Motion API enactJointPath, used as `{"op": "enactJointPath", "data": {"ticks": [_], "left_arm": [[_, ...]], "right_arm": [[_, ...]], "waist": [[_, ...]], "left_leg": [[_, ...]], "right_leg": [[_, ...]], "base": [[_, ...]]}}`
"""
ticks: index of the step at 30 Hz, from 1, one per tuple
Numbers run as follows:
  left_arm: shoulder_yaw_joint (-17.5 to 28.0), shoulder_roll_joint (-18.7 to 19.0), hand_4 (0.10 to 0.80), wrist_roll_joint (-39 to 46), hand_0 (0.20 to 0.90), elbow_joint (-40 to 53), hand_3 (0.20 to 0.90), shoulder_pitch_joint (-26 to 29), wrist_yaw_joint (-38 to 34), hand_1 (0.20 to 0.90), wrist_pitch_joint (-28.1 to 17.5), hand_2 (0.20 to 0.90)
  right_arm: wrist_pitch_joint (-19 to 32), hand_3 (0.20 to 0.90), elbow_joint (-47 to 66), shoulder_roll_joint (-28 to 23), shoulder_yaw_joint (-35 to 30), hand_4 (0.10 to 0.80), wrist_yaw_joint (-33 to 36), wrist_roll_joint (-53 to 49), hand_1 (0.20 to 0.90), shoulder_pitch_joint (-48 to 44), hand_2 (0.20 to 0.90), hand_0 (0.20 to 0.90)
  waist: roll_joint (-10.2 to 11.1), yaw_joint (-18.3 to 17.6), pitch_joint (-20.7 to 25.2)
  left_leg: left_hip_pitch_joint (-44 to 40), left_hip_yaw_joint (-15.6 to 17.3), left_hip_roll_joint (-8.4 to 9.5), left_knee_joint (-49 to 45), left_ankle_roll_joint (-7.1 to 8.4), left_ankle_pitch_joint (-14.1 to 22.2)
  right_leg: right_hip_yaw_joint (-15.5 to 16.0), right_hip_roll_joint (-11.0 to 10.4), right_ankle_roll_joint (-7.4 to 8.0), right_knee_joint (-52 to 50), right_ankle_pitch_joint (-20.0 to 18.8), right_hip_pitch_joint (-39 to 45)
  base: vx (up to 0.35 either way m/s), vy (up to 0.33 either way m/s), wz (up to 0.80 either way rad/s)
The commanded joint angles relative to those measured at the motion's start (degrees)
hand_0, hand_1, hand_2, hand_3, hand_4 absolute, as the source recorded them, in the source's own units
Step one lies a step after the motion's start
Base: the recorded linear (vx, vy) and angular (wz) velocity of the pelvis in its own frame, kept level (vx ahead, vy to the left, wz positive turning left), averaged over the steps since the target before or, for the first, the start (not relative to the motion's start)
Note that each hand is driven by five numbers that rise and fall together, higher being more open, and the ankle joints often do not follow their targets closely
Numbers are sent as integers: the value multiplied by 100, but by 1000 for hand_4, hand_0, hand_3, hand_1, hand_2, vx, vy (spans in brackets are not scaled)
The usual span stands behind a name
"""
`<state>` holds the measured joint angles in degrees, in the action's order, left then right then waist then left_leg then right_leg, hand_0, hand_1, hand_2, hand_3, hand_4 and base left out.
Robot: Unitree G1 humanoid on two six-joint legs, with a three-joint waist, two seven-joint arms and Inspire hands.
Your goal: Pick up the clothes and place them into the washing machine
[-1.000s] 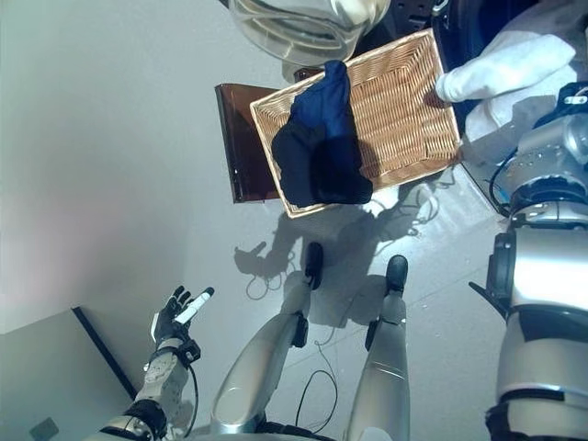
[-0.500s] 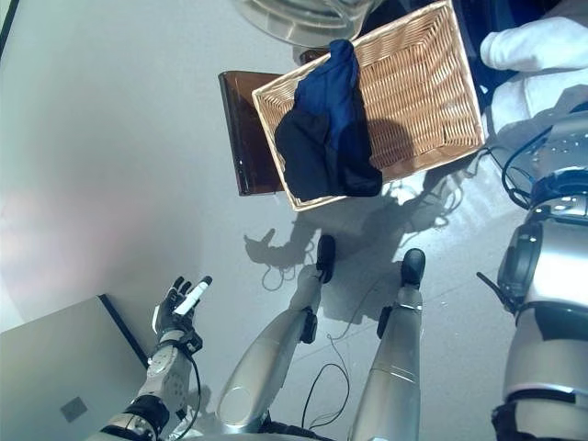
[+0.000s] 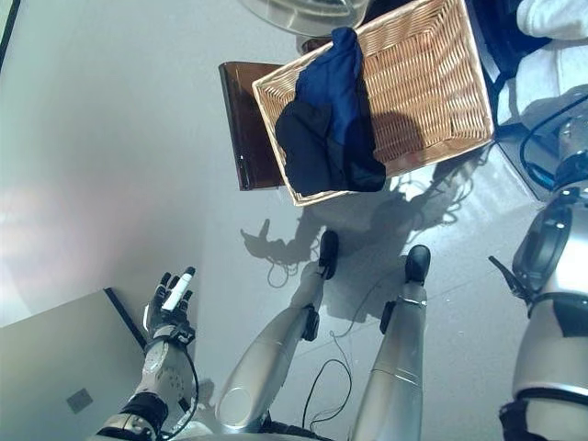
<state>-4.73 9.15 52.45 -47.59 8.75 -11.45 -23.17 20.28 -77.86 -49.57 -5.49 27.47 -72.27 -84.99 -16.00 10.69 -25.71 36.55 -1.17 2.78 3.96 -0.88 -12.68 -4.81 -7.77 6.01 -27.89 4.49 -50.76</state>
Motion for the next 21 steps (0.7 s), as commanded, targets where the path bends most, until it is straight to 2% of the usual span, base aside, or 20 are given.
{"op": "enactJointPath", "data": {"ticks": [1, 5, 12, 18, 21], "left_arm": [[485, 86, 800, 368, 900, -65, 900, -508, -263, 900, -547, 900], [726, 56, 800, 442, 900, 123, 900, -606, -410, 900, -654, 900], [768, 56, 800, 420, 900, 181, 900, -719, -485, 900, -682, 900], [752, 30, 800, 414, 900, 103, 900, -722, -492, 900, -666, 900], [749, 57, 800, 392, 900, 79, 900, -745, -480, 900, -668, 900]], "right_arm": [[1412, 200, 1159, -1148, 563, 300, 191, 151, 200, -47, 200, 200], [1915, 200, 1817, -1009, 97, 300, 502, 240, 200, 279, 200, 200], [2431, 200, 2352, -1026, -328, 300, 939, 478, 200, 563, 200, 200], [2662, 200, 2590, -997, -526, 300, 1152, 607, 200, 712, 200, 200], [2598, 200, 2617, -1026, -527, 300, 1223, 734, 200, 735, 200, 200]], "waist": [[-446, -84, 637], [-498, -88, 693], [-474, -90, 805], [-462, -110, 841], [-432, -113, 870]], "left_leg": [[-35, 99, -130, -18, 627, 250], [-69, 91, -108, -2, 614, 264], [-137, 45, -98, 77, 611, 258], [-158, 28, -97, 88, 614, 266], [-173, 20, -96, 87, 612, 275]], "right_leg": [[-195, 425, -115, 141, 329, 404], [-210, 440, -132, 119, 357, 410], [-181, 443, -129, 121, 403, 464], [-179, 448, -135, 105, 415, 464], [-188, 447, -138, 100, 415, 480]], "base": [[0, 0, 0], [17, 9, -1], [9, 7, 1], [1, 1, 1], [0, 0, 0]]}}
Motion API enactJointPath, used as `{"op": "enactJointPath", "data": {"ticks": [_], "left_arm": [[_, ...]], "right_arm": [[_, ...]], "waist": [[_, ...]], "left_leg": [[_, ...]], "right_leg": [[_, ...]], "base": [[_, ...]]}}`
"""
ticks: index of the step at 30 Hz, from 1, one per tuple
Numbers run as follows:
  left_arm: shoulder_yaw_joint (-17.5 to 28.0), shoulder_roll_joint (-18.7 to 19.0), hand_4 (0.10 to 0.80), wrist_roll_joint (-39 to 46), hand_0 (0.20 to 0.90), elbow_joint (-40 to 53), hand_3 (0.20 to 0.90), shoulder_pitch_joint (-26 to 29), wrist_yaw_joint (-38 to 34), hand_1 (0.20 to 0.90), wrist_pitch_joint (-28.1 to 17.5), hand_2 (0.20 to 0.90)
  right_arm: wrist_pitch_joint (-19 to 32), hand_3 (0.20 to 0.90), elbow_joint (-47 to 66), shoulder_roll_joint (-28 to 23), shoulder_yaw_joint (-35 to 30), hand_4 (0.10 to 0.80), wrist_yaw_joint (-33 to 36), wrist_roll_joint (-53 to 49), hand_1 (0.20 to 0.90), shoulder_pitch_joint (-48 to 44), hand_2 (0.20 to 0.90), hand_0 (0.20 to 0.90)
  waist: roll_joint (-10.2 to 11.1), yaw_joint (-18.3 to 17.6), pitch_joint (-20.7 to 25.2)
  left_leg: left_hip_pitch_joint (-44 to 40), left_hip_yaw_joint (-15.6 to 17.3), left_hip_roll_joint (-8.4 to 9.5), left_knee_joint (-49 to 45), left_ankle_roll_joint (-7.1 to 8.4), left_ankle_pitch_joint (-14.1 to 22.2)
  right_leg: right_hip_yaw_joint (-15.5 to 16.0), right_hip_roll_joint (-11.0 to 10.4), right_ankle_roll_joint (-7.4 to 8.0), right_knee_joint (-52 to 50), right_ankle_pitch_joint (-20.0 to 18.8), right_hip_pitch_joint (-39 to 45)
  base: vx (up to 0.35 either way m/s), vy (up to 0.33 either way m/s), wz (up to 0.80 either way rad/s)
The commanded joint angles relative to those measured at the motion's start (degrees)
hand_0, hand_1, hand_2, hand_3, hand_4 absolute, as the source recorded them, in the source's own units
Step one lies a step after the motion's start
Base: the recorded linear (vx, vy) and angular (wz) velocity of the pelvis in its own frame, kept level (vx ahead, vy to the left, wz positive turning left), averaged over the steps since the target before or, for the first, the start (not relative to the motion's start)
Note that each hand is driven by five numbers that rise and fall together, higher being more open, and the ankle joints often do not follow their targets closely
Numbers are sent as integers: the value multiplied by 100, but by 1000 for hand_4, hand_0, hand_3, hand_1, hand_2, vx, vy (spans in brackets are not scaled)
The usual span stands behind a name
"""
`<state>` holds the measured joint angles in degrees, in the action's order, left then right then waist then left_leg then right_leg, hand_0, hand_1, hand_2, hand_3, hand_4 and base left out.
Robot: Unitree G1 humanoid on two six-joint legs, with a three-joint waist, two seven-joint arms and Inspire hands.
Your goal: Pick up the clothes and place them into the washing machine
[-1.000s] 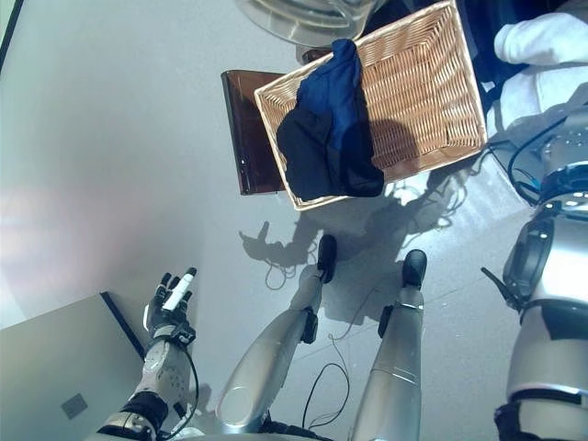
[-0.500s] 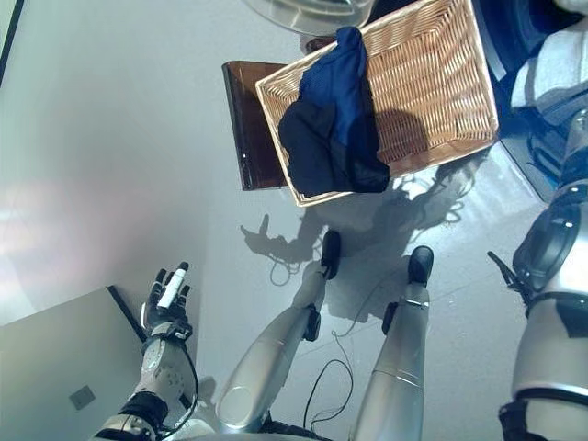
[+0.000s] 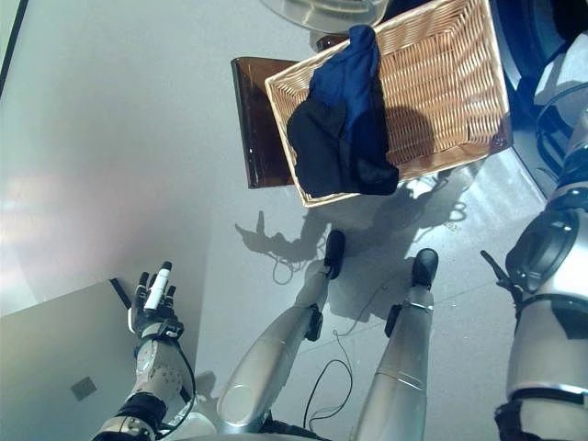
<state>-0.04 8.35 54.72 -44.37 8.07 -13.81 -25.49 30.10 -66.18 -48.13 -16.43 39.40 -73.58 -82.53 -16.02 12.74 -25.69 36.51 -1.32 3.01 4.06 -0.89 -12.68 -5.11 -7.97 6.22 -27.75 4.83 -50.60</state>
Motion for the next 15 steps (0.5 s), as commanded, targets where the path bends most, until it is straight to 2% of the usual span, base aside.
{"op": "enactJointPath", "data": {"ticks": [1, 2, 9, 15], "left_arm": [[276, 151, 800, 139, 900, -246, 900, -680, -238, 900, -443, 900], [278, 161, 800, 133, 900, -260, 900, -681, -243, 900, -447, 900], [318, 272, 800, 22, 900, -352, 900, -624, -263, 900, -407, 900], [339, 294, 800, 29, 900, -341, 900, -622, -264, 900, -403, 900]], "right_arm": [[1549, 313, 1412, -1201, 616, 380, 37, 914, 313, 479, 313, 313], [1468, 900, 1353, -1230, 669, 800, 50, 961, 900, 452, 900, 900], [608, 900, 430, -1497, 1318, 800, 136, 1208, 900, 9, 900, 900], [444, 900, 326, -1460, 1450, 800, 59, 1207, 900, -42, 900, 900]], "waist": [[-423, -316, 876], [-414, -311, 878], [-362, -292, 899], [-345, -303, 893]], "left_leg": [[-177, 53, -114, 78, 613, 283], [-179, 61, -119, 78, 612, 288], [-226, 117, -131, 78, 613, 312], [-264, 128, -128, 78, 606, 319]], "right_leg": [[-163, 464, -158, 100, 375, 471], [-164, 459, -157, 111, 370, 475], [-162, 465, -152, 147, 327, 487], [-171, 488, -157, 194, 298, 534]], "base": [[0, 0, 0], [0, 0, 0], [0, 0, 0], [0, 0, 0]]}}
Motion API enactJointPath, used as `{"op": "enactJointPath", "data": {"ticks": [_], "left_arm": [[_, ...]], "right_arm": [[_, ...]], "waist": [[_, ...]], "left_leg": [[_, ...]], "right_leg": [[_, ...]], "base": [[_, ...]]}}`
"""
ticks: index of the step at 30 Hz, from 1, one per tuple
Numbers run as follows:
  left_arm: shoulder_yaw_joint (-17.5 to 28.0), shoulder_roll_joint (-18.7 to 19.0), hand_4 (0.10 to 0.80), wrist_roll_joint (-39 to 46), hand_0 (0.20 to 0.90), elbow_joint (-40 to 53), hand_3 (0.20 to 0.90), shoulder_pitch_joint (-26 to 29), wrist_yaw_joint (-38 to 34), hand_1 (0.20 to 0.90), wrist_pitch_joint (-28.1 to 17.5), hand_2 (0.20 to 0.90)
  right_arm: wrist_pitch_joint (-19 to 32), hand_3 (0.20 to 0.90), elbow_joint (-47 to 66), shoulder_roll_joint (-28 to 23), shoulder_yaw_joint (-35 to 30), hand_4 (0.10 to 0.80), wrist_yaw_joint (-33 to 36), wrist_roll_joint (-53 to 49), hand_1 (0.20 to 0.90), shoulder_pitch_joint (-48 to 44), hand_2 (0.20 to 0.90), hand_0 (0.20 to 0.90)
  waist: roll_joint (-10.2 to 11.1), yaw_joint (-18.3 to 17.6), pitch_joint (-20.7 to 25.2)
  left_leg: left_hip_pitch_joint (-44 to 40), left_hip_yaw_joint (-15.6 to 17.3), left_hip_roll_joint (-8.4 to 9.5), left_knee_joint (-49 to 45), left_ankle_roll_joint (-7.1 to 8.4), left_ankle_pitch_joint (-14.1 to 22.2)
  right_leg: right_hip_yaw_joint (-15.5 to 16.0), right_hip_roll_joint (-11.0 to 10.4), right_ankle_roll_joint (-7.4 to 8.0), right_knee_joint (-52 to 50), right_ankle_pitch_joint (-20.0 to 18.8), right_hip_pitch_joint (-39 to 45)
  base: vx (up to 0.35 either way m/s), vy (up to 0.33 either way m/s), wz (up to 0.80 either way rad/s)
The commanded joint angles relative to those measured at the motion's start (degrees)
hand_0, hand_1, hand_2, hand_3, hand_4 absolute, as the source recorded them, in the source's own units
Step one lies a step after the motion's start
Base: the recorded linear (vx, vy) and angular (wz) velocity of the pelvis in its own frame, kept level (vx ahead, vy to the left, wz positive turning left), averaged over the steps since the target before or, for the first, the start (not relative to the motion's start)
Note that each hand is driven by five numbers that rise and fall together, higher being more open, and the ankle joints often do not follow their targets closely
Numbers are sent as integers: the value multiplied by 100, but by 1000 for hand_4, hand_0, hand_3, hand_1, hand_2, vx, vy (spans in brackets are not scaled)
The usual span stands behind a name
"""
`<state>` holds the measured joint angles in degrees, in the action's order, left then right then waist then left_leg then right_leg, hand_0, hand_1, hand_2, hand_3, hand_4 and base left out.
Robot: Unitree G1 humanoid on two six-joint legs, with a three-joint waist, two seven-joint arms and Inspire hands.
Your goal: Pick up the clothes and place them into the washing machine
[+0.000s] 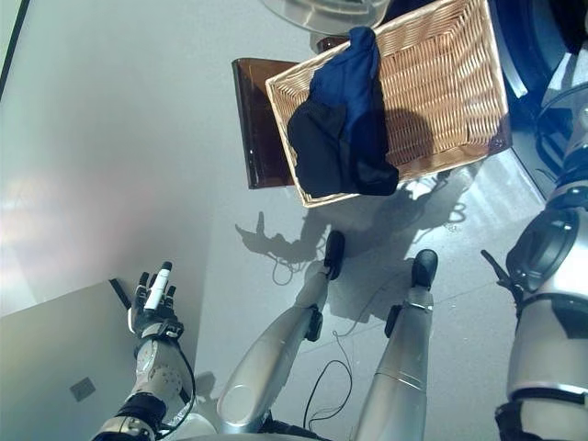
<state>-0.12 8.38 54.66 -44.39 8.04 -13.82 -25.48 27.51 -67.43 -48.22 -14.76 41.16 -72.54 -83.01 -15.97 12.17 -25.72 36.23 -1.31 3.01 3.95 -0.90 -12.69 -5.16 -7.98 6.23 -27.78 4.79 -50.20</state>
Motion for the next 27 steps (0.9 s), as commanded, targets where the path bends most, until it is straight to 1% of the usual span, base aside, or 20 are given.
{"op": "enactJointPath", "data": {"ticks": [1, 5, 6, 9, 10, 14, 15, 16, 17, 18, 20, 21, 22, 24, 25, 27], "left_arm": [[342, 293, 800, 28, 900, -340, 900, -607, -267, 900, -401, 900], [341, 310, 800, 22, 900, -353, 900, -606, -256, 900, -399, 900], [350, 319, 800, 3, 900, -384, 900, -581, -254, 900, -388, 900], [346, 320, 800, 11, 900, -412, 900, -560, -235, 900, -397, 900], [334, 325, 800, -1, 900, -408, 900, -545, -224, 900, -393, 900], [363, 339, 800, -19, 900, -411, 900, -539, -212, 900, -406, 900], [368, 347, 800, -68, 900, -386, 900, -522, -215, 900, -415, 900], [372, 347, 800, -75, 900, -385, 900, -526, -219, 900, -413, 900], [356, 346, 800, -122, 900, -365, 900, -497, -221, 900, -428, 900], [360, 344, 800, -128, 900, -364, 900, -504, -226, 900, -429, 900], [374, 331, 800, -173, 900, -282, 900, -460, -208, 900, -462, 900], [377, 335, 800, -175, 900, -277, 900, -467, -210, 900, -462, 900], [363, 324, 800, -202, 900, -261, 900, -451, -219, 900, -464, 900], [359, 316, 800, -215, 900, -207, 900, -374, -228, 900, -493, 900], [350, 330, 800, -266, 900, -139, 900, -352, -227, 900, -490, 900], [334, 321, 800, -275, 900, -107, 900, -353, -230, 900, -485, 900]], "right_arm": [[684, 900, 426, -1444, 1300, 800, -116, 1116, 900, 5, 900, 900], [545, 900, 352, -1386, 1382, 800, -137, 1216, 900, 27, 900, 900], [443, 900, 257, -1333, 1407, 800, -168, 1267, 900, 53, 900, 900], [412, 900, 226, -1287, 1449, 800, -181, 1320, 900, 56, 900, 900], [309, 900, 132, -1253, 1471, 800, -204, 1394, 900, 108, 900, 900], [172, 900, 183, -1164, 1547, 800, -201, 1683, 900, 219, 900, 900], [48, 900, 290, -1056, 1611, 800, -156, 2019, 900, 383, 900, 900], [33, 900, 338, -1033, 1585, 800, -100, 2075, 900, 410, 900, 900], [-62, 900, 472, -878, 1667, 800, -71, 2409, 900, 569, 900, 900], [-71, 900, 514, -857, 1645, 800, -32, 2449, 900, 599, 900, 900], [-303, 900, 783, -586, 1707, 800, -34, 3129, 900, 1080, 900, 900], [-311, 900, 818, -570, 1681, 800, -12, 3154, 900, 1110, 900, 900], [-388, 900, 920, -445, 1656, 800, 36, 3374, 900, 1292, 900, 900], [-474, 900, 1192, -232, 1680, 800, 9, 3683, 900, 1587, 900, 900], [-688, 900, 1355, -54, 1724, 800, 17, 4095, 900, 1850, 900, 900], [-755, 900, 1425, 38, 1762, 800, -18, 4239, 900, 1923, 900, 900]], "waist": [[-347, -249, 894], [-335, -251, 899], [-330, -236, 901], [-322, -227, 900], [-322, -220, 898], [-303, -212, 894], [-297, -210, 880], [-294, -211, 879], [-288, -207, 864], [-286, -210, 865], [-239, -259, 813], [-240, -252, 814], [-226, -255, 811], [-175, -282, 784], [-108, -315, 760], [-72, -326, 749]], "left_leg": [[-238, 131, -128, 88, 607, 318], [-251, 136, -136, 87, 598, 323], [-253, 143, -133, 88, 597, 324], [-254, 158, -135, 89, 593, 329], [-259, 165, -138, 87, 590, 326], [-271, 174, -146, 87, 583, 328], [-279, 185, -146, 84, 574, 330], [-284, 189, -148, 85, 573, 331], [-289, 202, -148, 76, 563, 334], [-293, 205, -150, 76, 561, 335], [-358, 225, -134, 58, 544, 383], [-343, 227, -148, 60, 545, 354], [-345, 239, -152, 52, 539, 356], [-345, 249, -157, 22, 529, 364], [-349, 252, -168, -27, 516, 381], [-346, 256, -171, -61, 509, 395]], "right_leg": [[-168, 490, -159, 196, 301, 493], [-166, 486, -159, 224, 286, 508], [-180, 489, -162, 254, 275, 524], [-190, 491, -163, 293, 254, 543], [-185, 487, -167, 303, 247, 546], [-185, 488, -164, 351, 216, 573], [-186, 495, -159, 374, 188, 581], [-190, 498, -158, 381, 183, 588], [-194, 491, -156, 411, 159, 603], [-197, 493, -155, 419, 154, 609], [-198, 463, -149, 484, 153, 712], [-198, 478, -149, 500, 107, 702], [-207, 488, -151, 550, 66, 724], [-206, 496, -148, 618, 29, 765], [-195, 500, -151, 667, 0, 813], [-197, 504, -154, 695, -15, 837]], "base": [[0, 0, 0], [0, 0, 0], [0, 0, 0], [0, 0, 0], [0, 0, 0], [0, 0, 0], [0, 0, 0], [-12, 23, -7], [-4, 15, -8], [11, 21, -12], [6, 14, -10], [0, 0, 0], [0, 0, 0], [-7, 0, -5], [-13, -3, -7], [-15, -4, -7]]}}
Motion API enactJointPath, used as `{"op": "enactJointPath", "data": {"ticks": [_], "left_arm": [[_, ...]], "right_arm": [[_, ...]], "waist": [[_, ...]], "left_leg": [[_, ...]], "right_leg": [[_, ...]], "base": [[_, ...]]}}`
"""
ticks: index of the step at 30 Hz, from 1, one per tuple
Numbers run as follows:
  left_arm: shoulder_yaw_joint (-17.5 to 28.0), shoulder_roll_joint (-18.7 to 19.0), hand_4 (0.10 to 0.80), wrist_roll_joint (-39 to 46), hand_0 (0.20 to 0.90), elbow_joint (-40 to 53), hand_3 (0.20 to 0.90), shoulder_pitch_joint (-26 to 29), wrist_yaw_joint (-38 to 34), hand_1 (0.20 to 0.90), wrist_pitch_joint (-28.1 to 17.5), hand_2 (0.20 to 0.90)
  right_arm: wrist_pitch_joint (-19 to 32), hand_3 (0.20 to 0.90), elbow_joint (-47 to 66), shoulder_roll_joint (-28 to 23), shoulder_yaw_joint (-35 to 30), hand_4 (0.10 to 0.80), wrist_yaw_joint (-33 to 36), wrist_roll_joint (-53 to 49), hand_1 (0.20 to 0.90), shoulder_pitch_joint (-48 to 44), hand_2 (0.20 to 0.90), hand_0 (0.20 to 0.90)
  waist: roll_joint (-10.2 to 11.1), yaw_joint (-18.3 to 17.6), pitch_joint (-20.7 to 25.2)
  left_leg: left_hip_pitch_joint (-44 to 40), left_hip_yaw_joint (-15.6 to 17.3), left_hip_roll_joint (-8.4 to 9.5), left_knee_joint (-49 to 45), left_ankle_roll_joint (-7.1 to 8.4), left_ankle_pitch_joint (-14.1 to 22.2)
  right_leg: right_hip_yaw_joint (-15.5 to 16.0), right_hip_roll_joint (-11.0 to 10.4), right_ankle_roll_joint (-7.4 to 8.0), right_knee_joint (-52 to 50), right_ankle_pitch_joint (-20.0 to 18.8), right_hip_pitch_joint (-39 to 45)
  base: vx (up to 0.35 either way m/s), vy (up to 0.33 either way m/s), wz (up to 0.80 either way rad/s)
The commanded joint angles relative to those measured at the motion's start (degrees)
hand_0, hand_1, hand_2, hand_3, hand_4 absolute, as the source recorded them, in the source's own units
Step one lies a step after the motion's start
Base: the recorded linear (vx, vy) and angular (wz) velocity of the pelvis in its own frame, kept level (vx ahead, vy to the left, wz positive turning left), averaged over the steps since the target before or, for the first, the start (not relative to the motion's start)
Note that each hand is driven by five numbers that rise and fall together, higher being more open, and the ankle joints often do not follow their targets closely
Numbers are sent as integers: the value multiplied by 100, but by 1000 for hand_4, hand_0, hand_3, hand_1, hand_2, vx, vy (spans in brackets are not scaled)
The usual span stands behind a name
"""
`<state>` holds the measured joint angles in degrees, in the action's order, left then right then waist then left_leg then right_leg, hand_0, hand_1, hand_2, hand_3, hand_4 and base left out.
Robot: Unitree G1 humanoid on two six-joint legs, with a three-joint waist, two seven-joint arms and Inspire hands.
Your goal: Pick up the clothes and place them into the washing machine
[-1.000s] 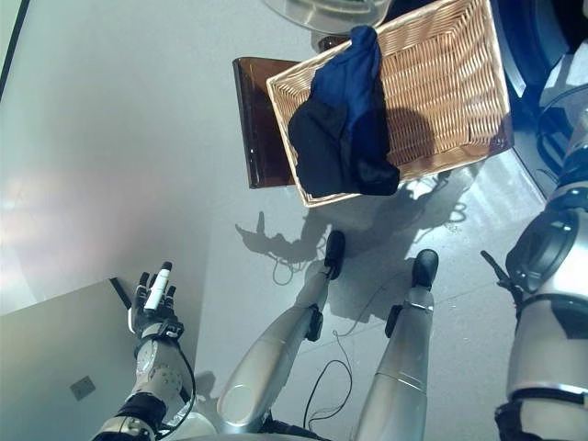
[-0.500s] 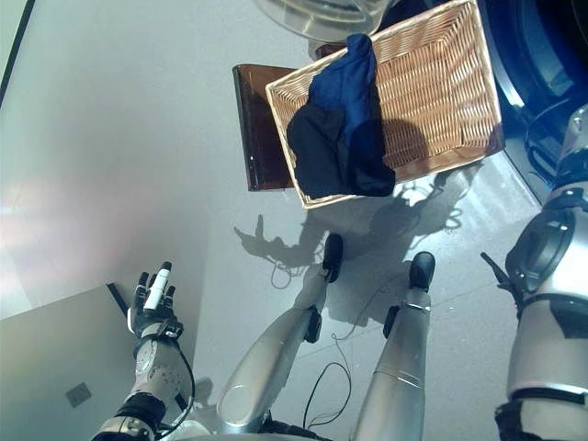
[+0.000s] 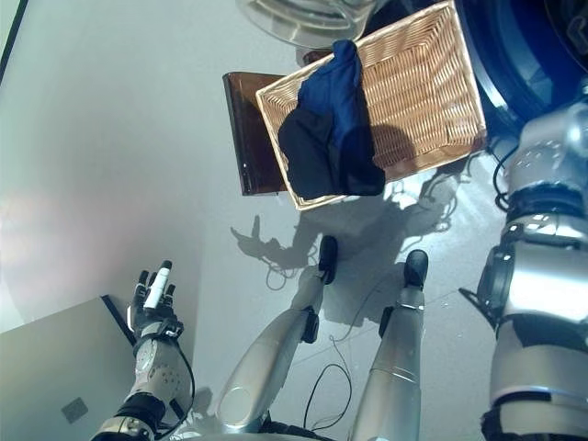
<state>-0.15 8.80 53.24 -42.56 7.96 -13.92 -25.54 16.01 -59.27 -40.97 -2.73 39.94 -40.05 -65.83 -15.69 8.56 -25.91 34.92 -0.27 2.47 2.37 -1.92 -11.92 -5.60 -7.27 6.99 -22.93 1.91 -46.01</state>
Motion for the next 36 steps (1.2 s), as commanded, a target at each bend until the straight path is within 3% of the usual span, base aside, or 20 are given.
{"op": "enactJointPath", "data": {"ticks": [1, 5, 15, 36], "left_arm": [[311, 283, 800, -164, 900, -178, 900, -343, -227, 900, -469, 900], [275, 287, 800, -210, 900, -50, 900, -366, -228, 900, -430, 900], [353, 225, 800, -323, 900, 93, 900, -337, -365, 900, -357, 900], [284, 241, 800, -579, 900, 407, 900, -194, -592, 900, -323, 900]], "right_arm": [[233, 900, 716, -494, 636, 800, 69, 1255, 900, 347, 900, 900], [-3, 900, 1067, -214, 733, 800, 120, 1803, 900, 556, 900, 900], [-223, 900, 2159, 1038, 709, 800, 122, 2717, 900, 1449, 900, 900], [-588, 900, 2652, 1925, 1635, 800, -268, 3742, 900, 1486, 900, 900]], "waist": [[-25, 10, 730], [88, -53, 662], [434, -167, 504], [773, -91, 322]], "left_leg": [[-178, 159, -132, 7, 603, 341], [-131, 157, -141, -85, 595, 373], [-115, 127, -220, -209, 577, 392], [-317, 24, -258, -166, 573, 367]], "right_leg": [[-146, 431, -237, 249, 236, 458], [-114, 443, -243, 319, 174, 510], [-44, 506, -299, 494, 110, 718], [108, 491, -302, 748, 44, 1076]], "base": [[-18, -3, -9], [-14, -12, -5], [2, -9, -4], [0, 1, 1]]}}
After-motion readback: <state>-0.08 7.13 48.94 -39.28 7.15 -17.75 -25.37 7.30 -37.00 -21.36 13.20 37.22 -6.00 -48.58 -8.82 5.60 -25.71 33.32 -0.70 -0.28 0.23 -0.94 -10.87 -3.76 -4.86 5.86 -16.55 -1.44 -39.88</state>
